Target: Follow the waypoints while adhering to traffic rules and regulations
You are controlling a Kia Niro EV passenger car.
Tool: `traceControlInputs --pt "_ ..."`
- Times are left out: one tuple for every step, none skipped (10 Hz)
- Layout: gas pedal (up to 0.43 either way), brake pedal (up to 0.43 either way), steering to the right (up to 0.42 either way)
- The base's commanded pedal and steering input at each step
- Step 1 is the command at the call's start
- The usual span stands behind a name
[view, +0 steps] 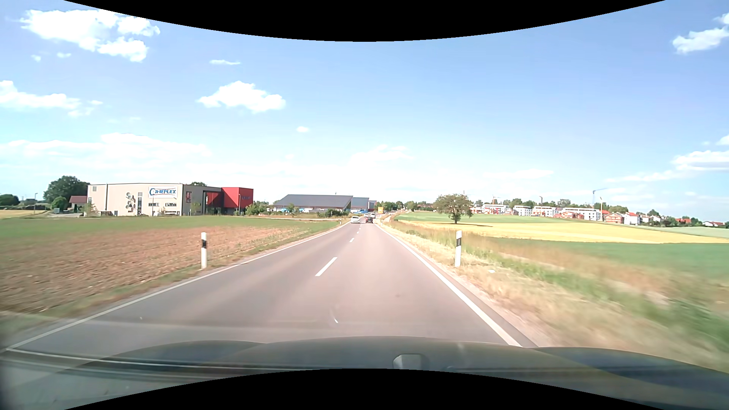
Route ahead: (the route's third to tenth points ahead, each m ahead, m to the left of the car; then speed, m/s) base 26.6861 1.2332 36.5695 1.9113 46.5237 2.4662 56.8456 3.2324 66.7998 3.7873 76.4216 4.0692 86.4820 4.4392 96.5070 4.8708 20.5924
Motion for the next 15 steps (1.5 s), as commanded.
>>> traceControlInputs --pt "0.0 0.024 -0.006" --pt "0.0 0.024 -0.006" --pt "0.0 0.024 -0.006" --pt "0.0 0.024 -0.008" --pt "0.0 0.024 -0.008" --pt "0.0 0.024 -0.009" --pt "0.0 0.024 -0.009" --pt "0.0 0.024 -0.009" --pt "0.0 0.024 -0.009" --pt "0.0 0.024 -0.007" --pt "0.0 0.024 -0.007" --pt "0.0 0.024 -0.007" --pt "0.0 0.03 -0.007" --pt "0.0 0.024 -0.006" --pt "0.0 0.024 -0.006"
